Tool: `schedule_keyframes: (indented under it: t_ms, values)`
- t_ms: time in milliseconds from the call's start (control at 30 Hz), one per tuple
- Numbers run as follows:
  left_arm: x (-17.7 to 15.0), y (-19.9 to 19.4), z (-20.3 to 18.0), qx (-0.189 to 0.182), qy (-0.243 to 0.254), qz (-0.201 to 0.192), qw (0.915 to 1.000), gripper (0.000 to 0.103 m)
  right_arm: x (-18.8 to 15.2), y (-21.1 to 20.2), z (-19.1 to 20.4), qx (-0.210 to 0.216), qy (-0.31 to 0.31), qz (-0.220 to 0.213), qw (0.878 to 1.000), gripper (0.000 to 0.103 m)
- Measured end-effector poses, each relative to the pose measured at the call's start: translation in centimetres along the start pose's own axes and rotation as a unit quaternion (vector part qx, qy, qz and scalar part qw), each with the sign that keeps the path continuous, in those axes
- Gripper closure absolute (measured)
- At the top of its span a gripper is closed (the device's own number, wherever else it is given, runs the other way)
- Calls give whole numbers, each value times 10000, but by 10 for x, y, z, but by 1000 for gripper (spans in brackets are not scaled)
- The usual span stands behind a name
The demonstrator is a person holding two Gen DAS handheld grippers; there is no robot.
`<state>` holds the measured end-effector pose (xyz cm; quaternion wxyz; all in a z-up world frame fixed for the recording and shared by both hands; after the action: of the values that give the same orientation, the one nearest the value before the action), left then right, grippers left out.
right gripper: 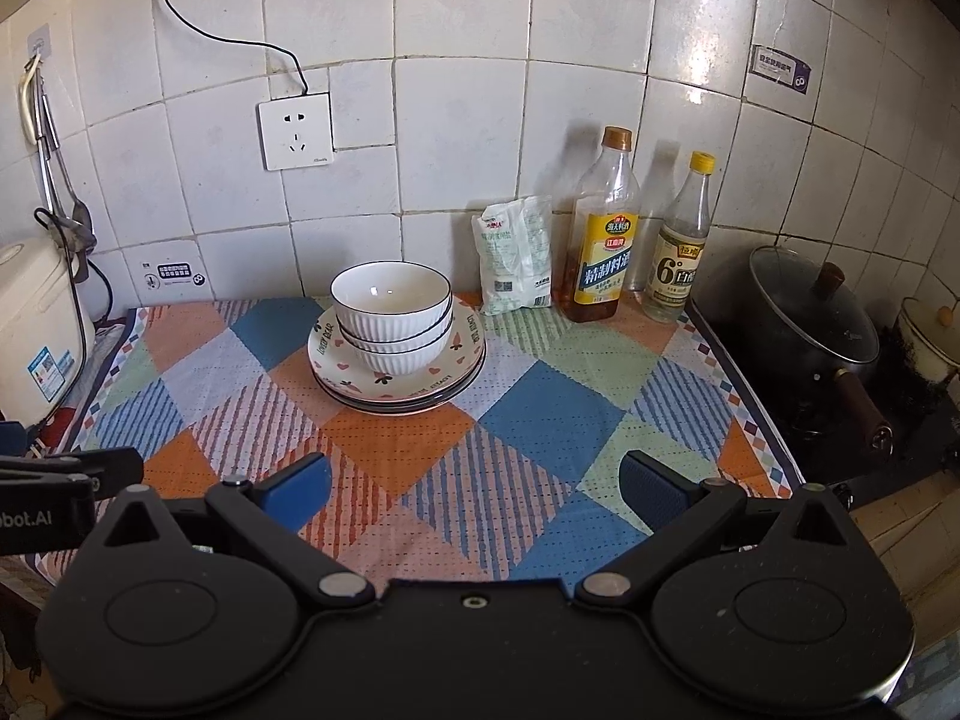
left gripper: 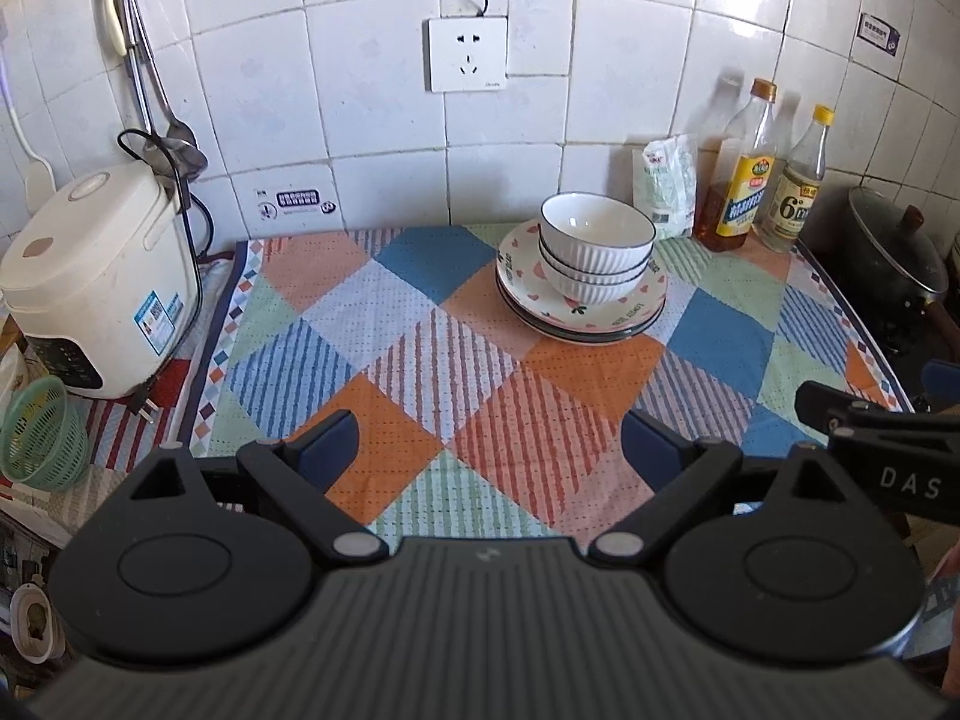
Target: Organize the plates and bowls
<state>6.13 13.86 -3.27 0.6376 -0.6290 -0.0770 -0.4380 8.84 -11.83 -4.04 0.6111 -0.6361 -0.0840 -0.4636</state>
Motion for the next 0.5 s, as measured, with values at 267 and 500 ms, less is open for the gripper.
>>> schedule_keyframes:
  t_ms: [267, 500]
  values:
    - [-1, -2, -2, 32, 68, -51, 10000, 8, 0, -1, -2, 1, 69, -7, 10000, 0]
    - [-2, -3, -1, 62, 10, -100, 9999, 8, -1, -1, -3, -22, 81, 10, 10000, 0]
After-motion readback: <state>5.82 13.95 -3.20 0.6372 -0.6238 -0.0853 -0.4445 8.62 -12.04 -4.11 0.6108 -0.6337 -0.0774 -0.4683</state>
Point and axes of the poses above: each gripper's, at about its wrist camera, not at the fingertips, and y roughly the way its jaws point, z to its left, x to its top, the point moved 6 cm from there along y, roughly the way its jaws point, and after that the axes turned 15 degrees about y, right-handed, at the moved point
